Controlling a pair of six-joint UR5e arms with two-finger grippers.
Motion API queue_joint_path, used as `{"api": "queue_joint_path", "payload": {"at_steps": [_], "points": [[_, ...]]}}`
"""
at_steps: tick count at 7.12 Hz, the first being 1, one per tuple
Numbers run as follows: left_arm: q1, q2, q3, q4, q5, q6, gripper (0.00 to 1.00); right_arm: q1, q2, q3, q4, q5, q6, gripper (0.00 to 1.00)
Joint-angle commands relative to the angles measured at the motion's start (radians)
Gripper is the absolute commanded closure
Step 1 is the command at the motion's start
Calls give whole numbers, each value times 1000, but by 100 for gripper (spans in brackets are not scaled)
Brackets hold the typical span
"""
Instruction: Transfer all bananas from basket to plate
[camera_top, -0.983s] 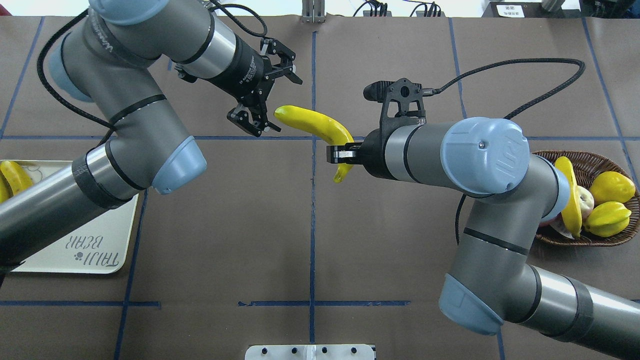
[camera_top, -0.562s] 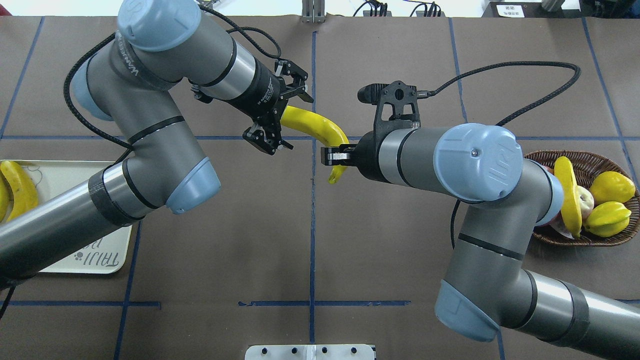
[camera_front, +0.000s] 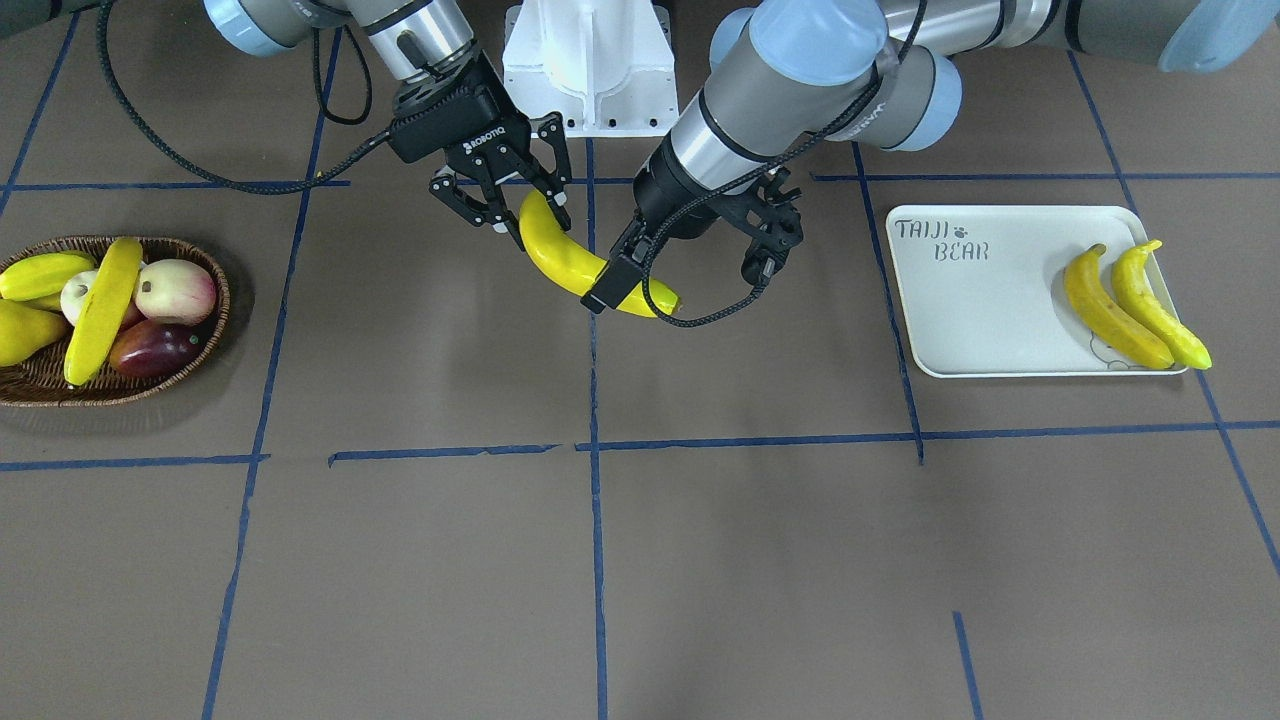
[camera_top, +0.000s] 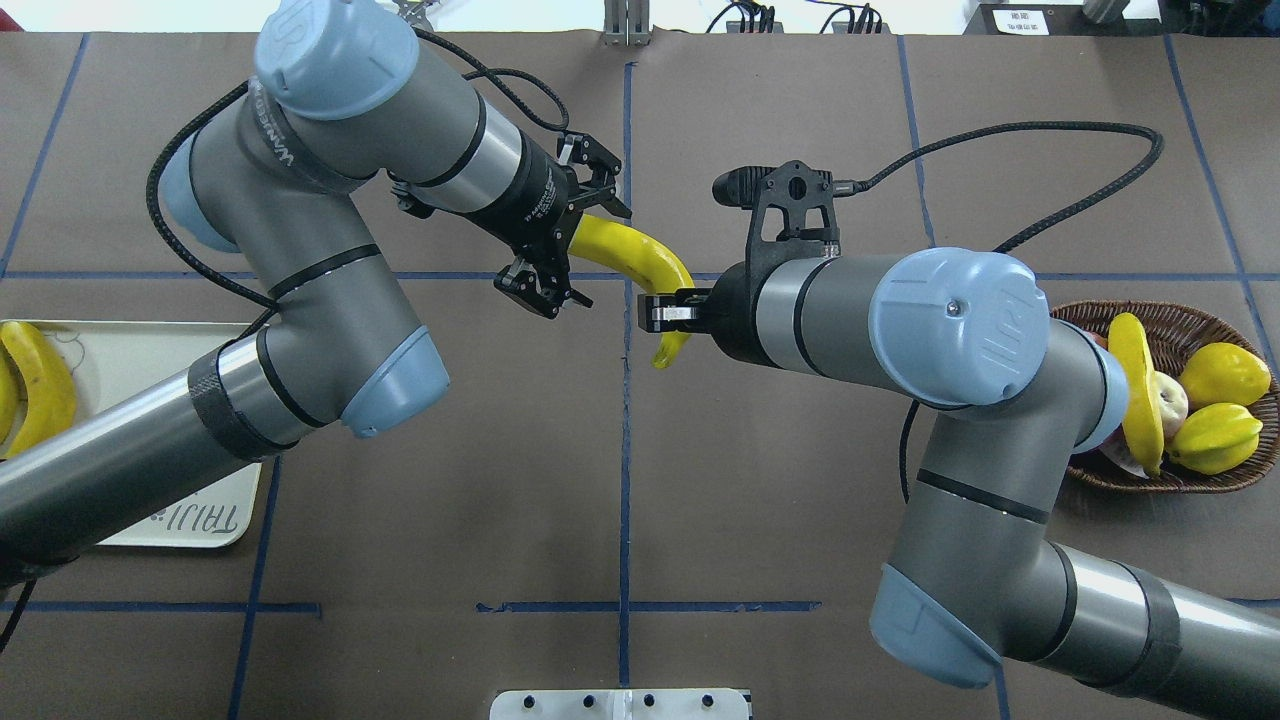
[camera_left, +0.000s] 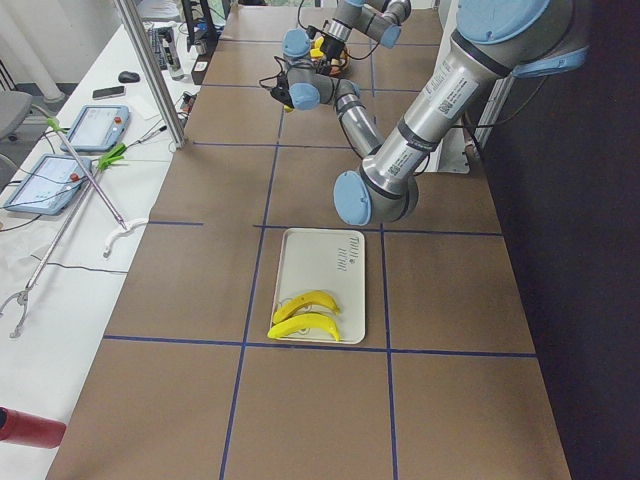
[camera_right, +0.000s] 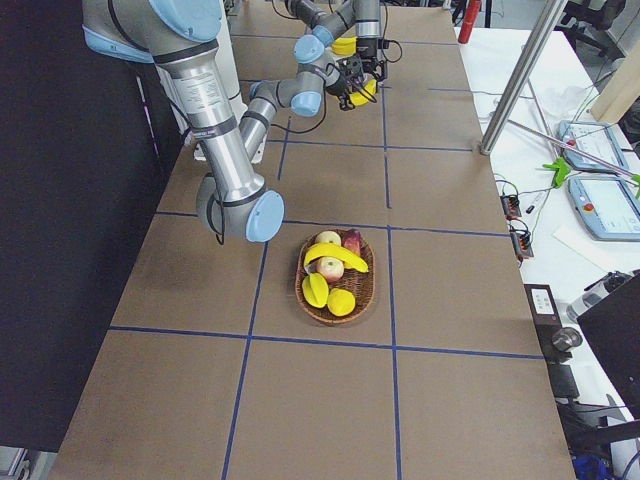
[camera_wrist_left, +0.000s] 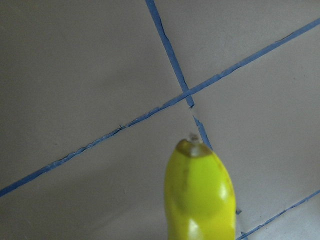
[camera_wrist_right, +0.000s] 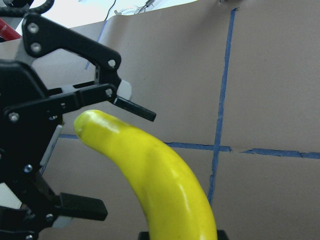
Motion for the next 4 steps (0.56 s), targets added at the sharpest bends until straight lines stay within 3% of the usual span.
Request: {"api": "queue_joint_path", "payload": {"at_steps": [1, 3, 4], "points": [[0, 1, 2, 0, 0, 0, 14, -2, 0, 11, 1, -1, -2, 100], [0, 1, 0, -2, 2, 1, 14, -17, 0, 14, 0, -12, -2, 99], [0, 1, 0, -2, 0, 1, 24, -28, -1, 16, 0, -29, -2, 99]]}}
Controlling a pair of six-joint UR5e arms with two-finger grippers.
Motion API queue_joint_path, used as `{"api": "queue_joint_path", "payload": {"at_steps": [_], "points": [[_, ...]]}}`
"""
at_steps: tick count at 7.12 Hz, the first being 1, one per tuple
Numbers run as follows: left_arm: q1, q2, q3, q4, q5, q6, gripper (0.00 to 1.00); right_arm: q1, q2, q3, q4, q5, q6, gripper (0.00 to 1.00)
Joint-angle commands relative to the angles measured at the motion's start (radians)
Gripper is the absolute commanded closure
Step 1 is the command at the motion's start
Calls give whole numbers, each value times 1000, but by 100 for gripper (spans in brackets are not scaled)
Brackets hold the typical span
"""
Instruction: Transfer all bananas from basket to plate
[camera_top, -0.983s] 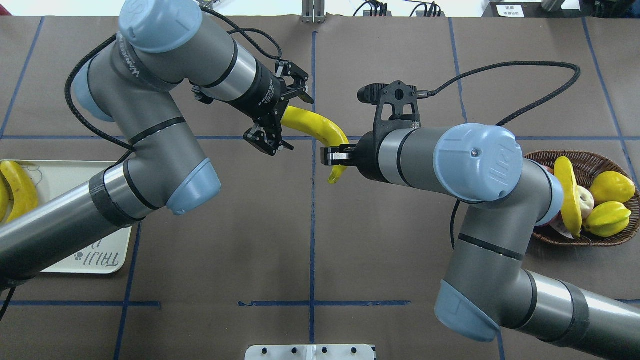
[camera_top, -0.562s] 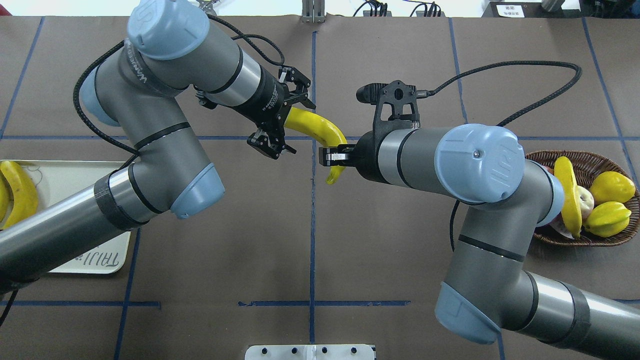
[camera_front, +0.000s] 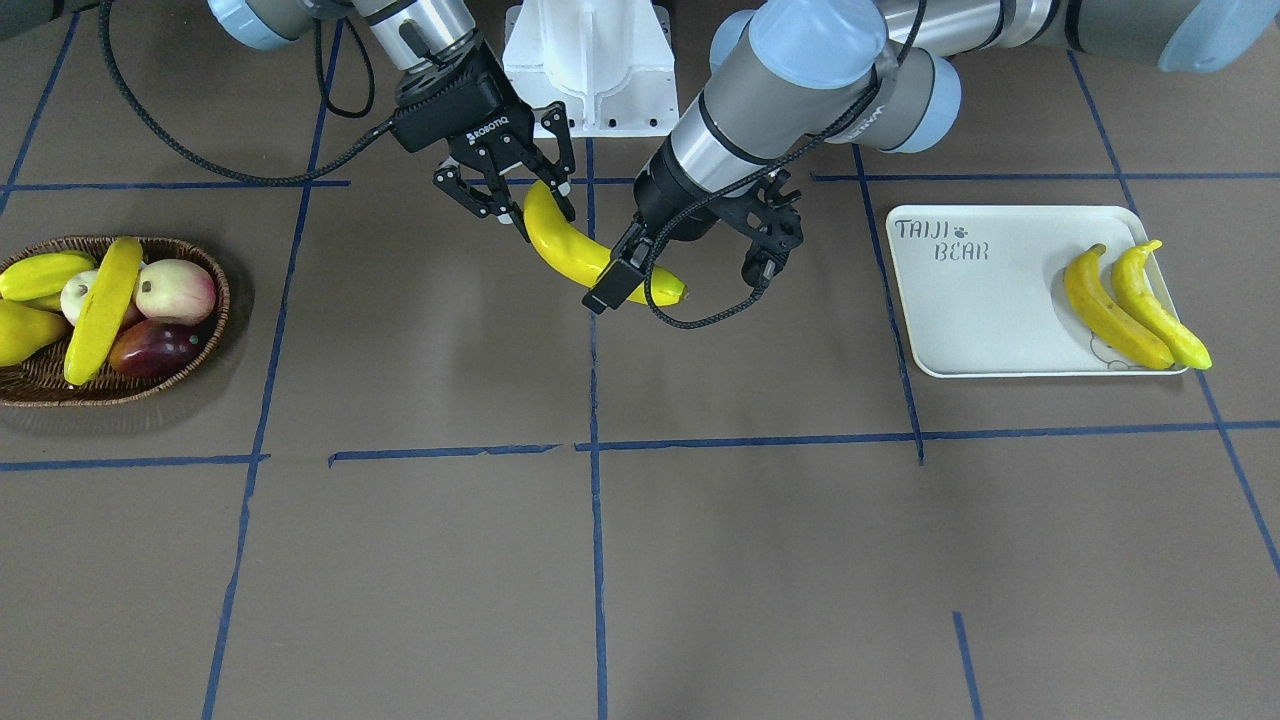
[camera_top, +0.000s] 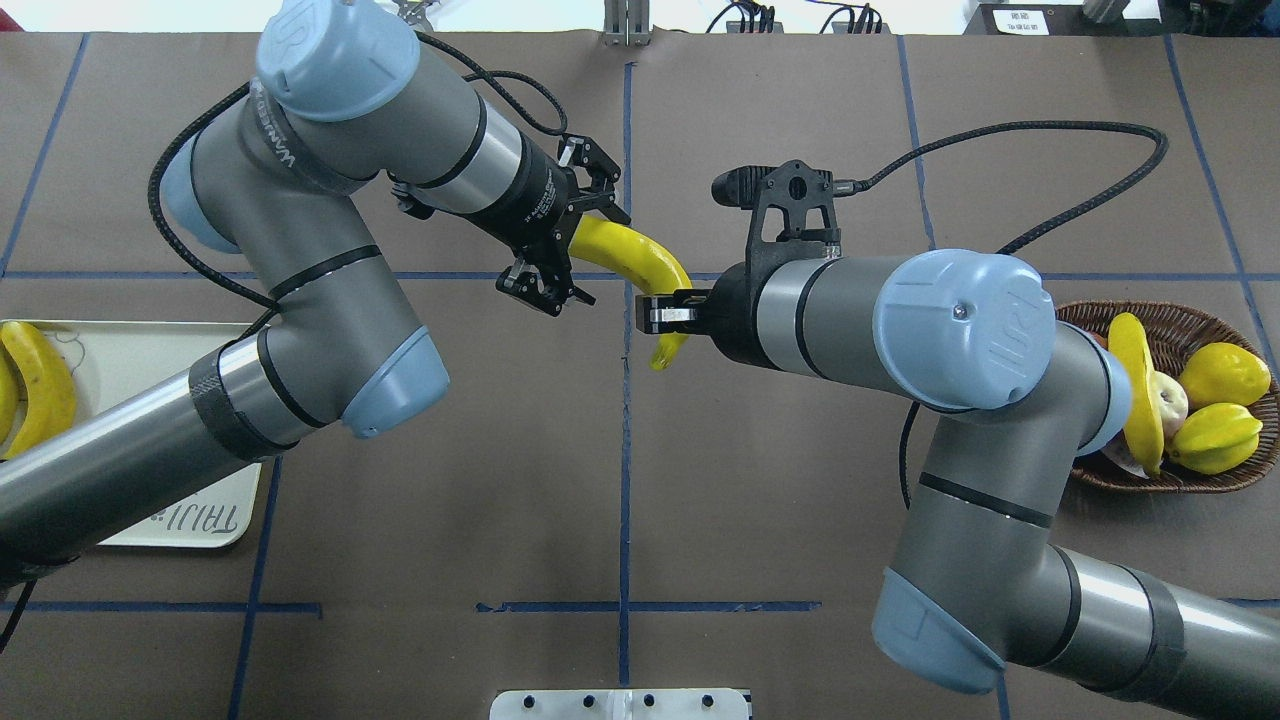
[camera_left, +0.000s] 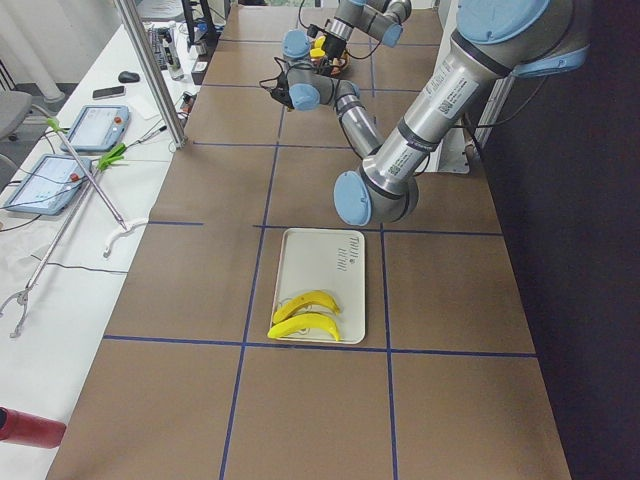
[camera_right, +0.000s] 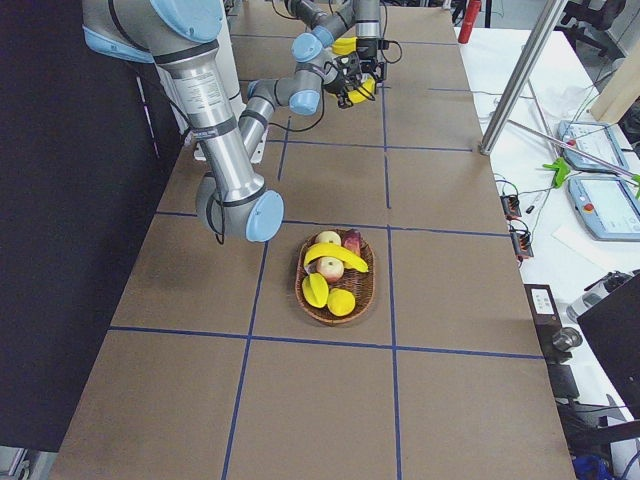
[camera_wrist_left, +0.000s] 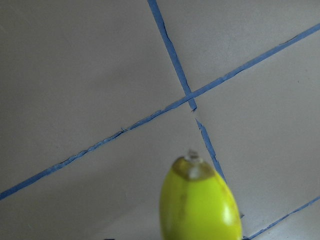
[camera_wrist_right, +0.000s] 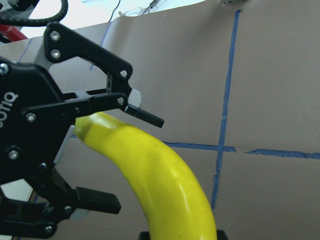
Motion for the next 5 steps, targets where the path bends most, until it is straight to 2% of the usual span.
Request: {"api": "queue_joint_path", "payload": {"at_steps": [1, 2, 3, 4, 5], "points": [[0, 3, -1, -2, -1, 5, 81, -15, -1, 4, 0, -19, 0, 97], [0, 5, -4, -2, -1, 8, 100, -15, -1, 4, 0, -19, -2, 94], [0, 6, -5, -2, -1, 8, 100, -15, -1, 5, 0, -18, -2, 83], [0, 5, -7, 0, -2, 11, 100, -17, -1, 7, -2, -19, -2, 23], [0, 6, -8, -2, -1, 11, 100, -17, -1, 13, -2, -22, -2, 1]]}}
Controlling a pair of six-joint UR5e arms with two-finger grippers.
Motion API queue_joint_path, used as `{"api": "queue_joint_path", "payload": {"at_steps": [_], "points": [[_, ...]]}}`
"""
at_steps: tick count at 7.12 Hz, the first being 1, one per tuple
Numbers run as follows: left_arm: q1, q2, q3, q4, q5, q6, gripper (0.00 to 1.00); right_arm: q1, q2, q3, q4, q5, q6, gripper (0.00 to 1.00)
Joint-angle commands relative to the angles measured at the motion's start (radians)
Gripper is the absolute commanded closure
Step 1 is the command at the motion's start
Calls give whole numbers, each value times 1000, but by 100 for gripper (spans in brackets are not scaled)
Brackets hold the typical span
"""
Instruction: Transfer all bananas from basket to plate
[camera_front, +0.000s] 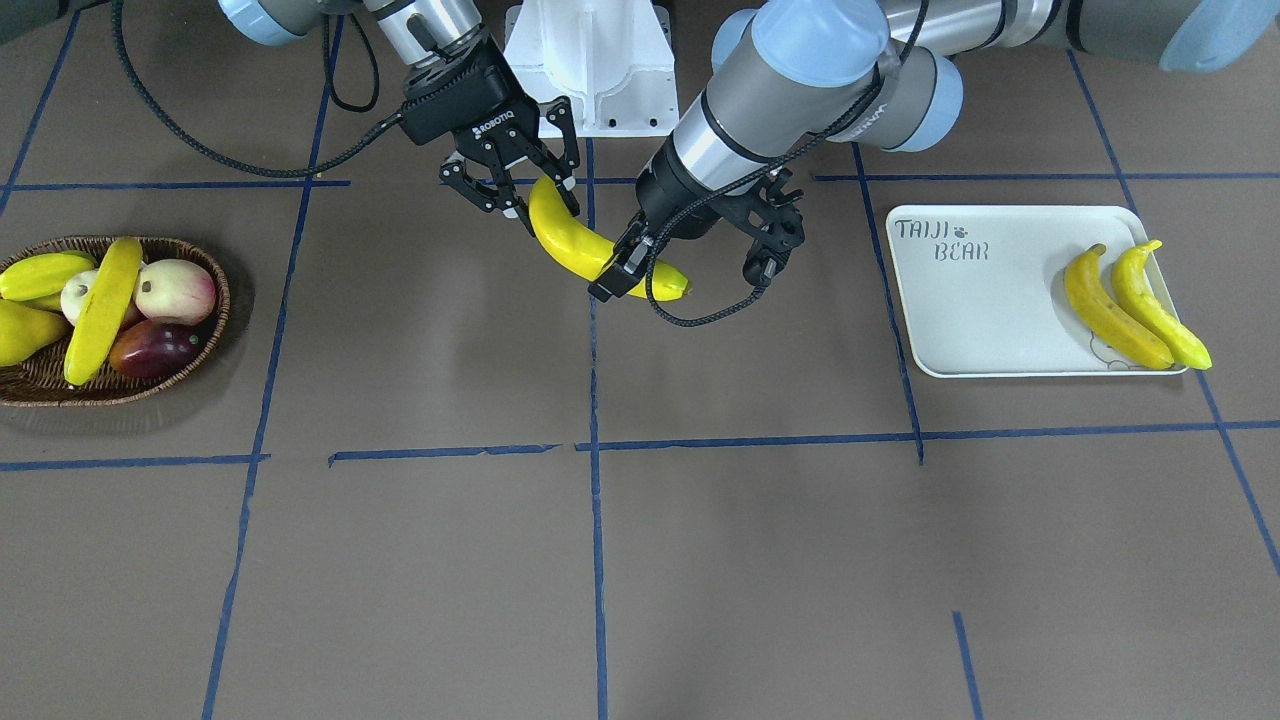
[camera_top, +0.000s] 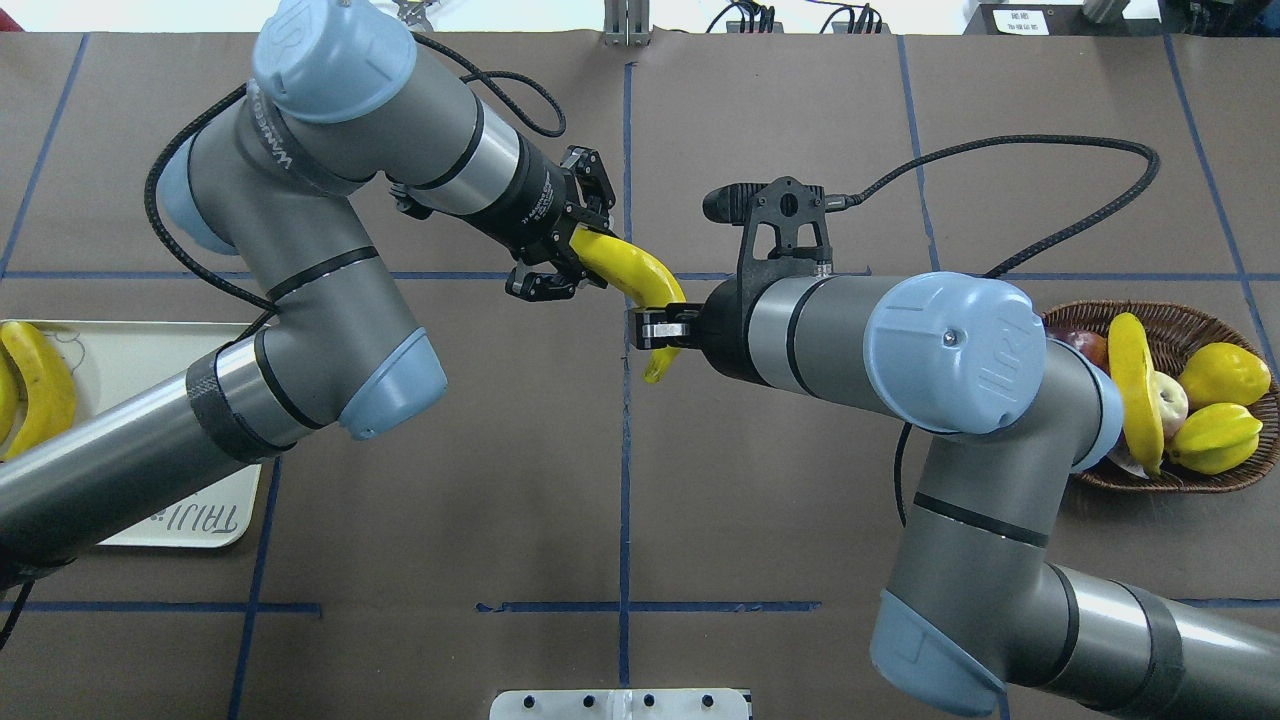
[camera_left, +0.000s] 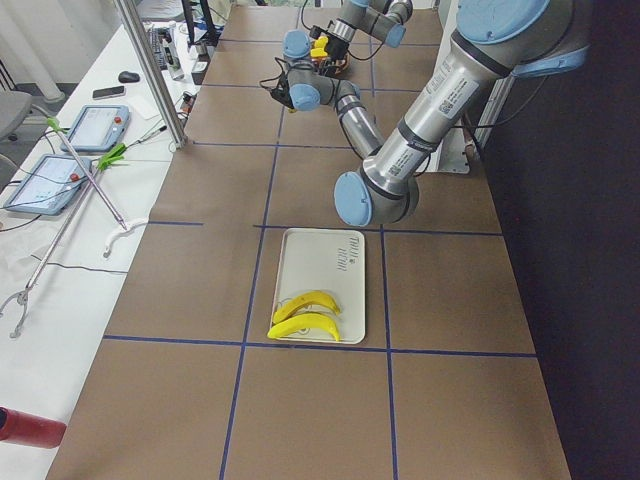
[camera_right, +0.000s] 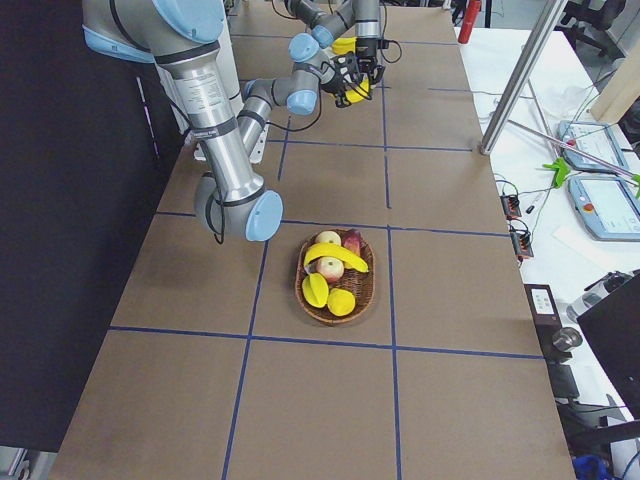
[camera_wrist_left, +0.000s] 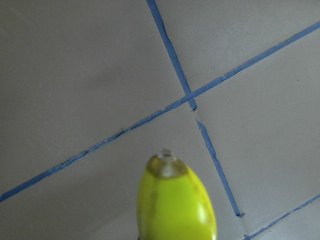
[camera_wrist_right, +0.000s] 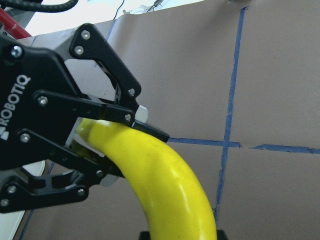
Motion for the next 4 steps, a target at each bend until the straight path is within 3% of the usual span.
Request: {"api": "queue_joint_path", "payload": {"at_steps": [1, 4], "points": [[0, 4, -4, 1, -1, 0, 100, 1, 0, 11, -2, 2, 0, 0], [0, 22, -7, -1, 2, 4, 100, 30, 0, 88, -126, 83, -11, 0]]}}
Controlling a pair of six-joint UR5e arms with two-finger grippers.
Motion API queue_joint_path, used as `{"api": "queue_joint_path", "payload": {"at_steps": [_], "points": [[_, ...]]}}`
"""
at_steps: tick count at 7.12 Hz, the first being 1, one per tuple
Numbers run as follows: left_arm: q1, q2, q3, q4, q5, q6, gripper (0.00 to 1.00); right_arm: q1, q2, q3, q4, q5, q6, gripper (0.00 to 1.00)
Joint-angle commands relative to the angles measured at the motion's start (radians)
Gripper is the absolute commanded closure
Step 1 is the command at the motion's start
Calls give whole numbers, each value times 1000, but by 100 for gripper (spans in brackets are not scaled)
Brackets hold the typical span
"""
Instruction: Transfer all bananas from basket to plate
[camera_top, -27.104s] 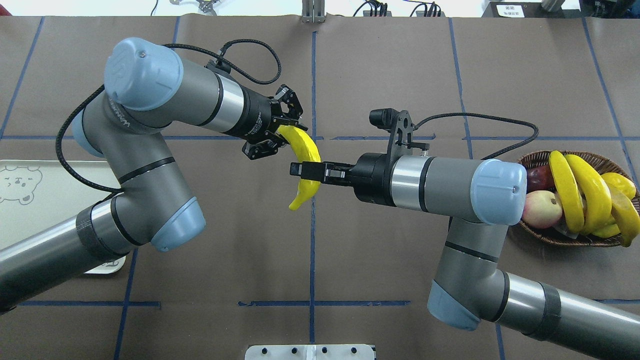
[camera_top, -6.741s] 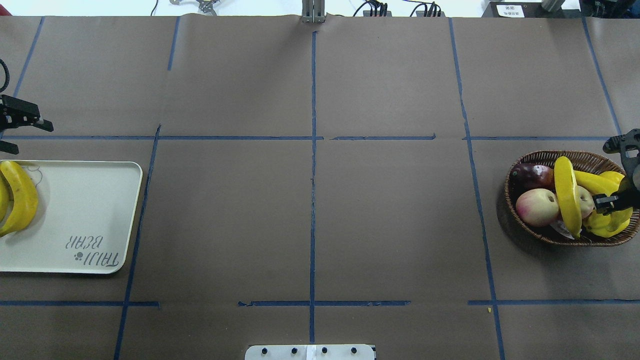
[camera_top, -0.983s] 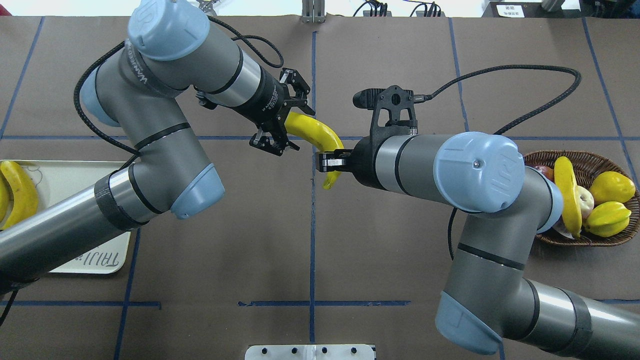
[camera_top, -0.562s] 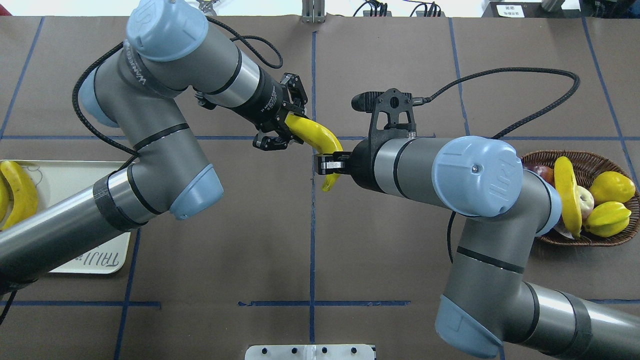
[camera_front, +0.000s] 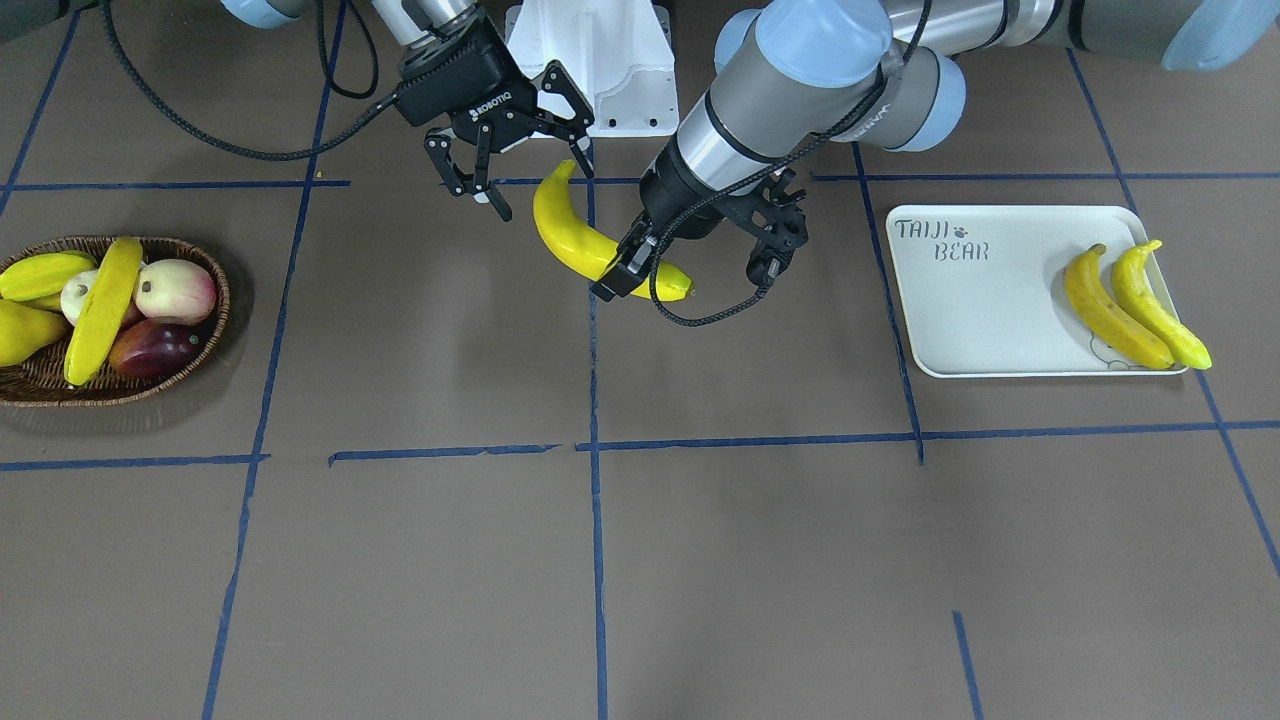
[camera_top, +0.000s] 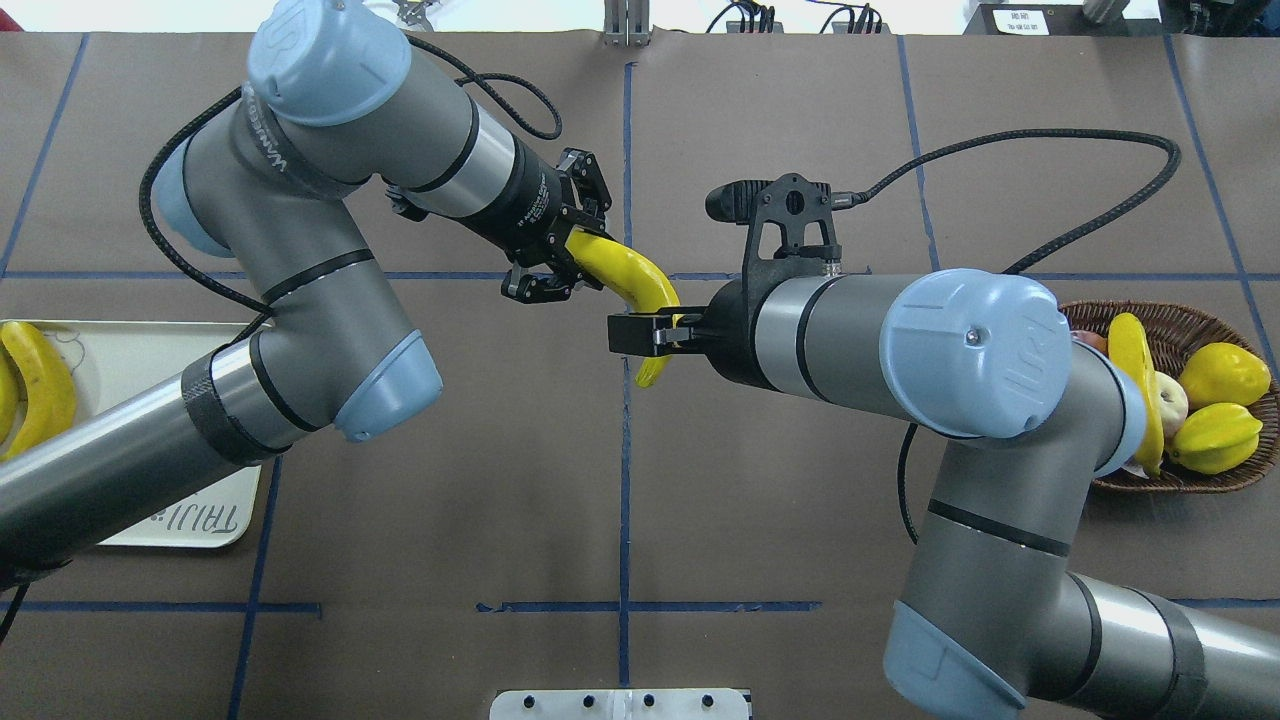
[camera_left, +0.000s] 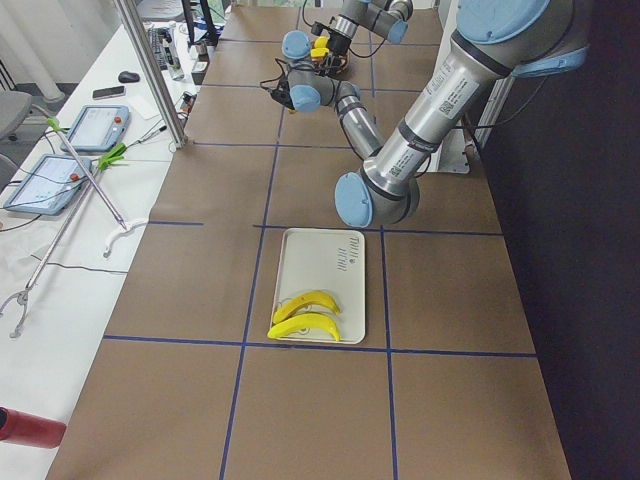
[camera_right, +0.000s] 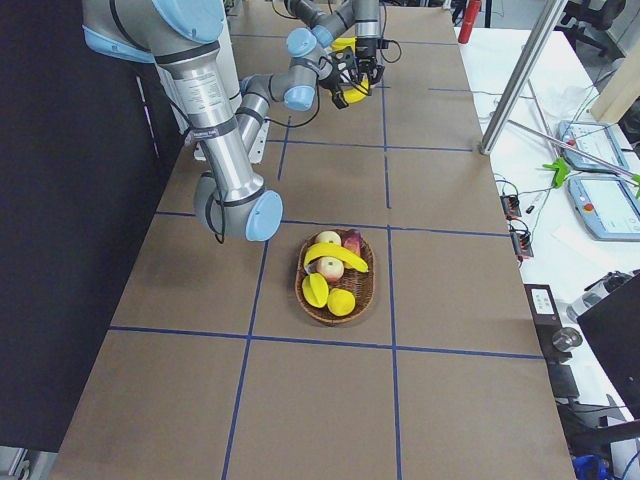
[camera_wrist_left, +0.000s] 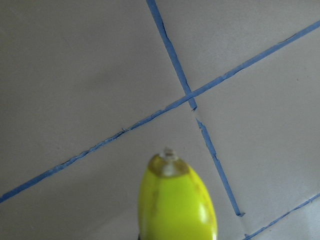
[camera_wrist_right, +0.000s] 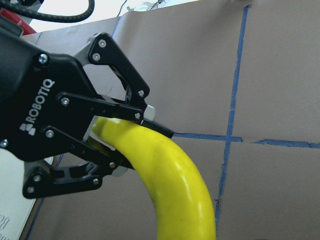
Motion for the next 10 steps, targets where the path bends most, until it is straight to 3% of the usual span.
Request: {"api": "queue_joint_path", "payload": {"at_steps": [1, 2, 5, 7, 8, 10], "points": [[0, 21, -6, 0, 7, 5, 100, 84, -6, 32, -91, 138, -8, 0], [-2, 70, -27, 0, 7, 17, 100, 155, -24, 28, -128, 259, -37, 0], [-53, 280, -164, 1, -9, 237, 100, 252, -193, 28, -142, 311, -302, 0], [-139, 447, -195, -8, -77, 463, 100, 464, -335, -14, -142, 561, -545, 0], [-173, 522, -193, -14, -86, 588, 100, 546, -403, -34, -143, 608, -689, 0], [-260, 635, -172, -55, -89, 803, 100, 629, -475, -70, -145, 615, -885, 0]]}}
